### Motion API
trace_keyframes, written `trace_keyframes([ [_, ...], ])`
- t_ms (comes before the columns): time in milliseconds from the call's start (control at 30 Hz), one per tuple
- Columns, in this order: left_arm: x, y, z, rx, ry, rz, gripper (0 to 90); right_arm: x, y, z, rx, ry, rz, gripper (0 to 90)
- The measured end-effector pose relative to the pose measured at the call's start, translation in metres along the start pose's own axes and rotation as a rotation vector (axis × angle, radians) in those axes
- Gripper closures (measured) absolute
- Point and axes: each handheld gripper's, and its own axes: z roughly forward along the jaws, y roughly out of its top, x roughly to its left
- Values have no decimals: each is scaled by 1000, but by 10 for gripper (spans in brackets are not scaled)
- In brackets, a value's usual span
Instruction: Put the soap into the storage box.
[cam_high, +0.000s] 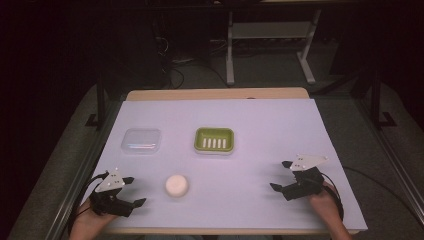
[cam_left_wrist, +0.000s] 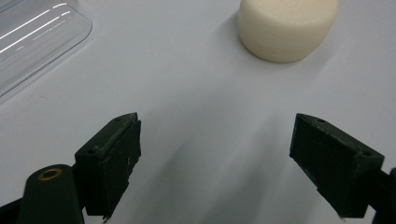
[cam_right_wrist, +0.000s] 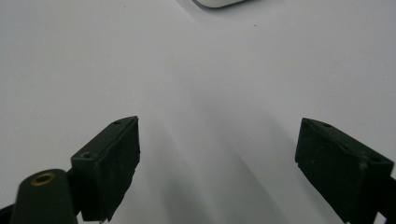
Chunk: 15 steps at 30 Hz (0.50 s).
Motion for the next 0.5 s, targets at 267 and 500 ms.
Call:
trace_keyframes([
  [267,-2,6,2,-11,-27,-4,165,0,0,1,6,-3,-2,132],
  [500,-6,11,6,-1,-46,17,167,1,0,0,0,2,-4,132],
])
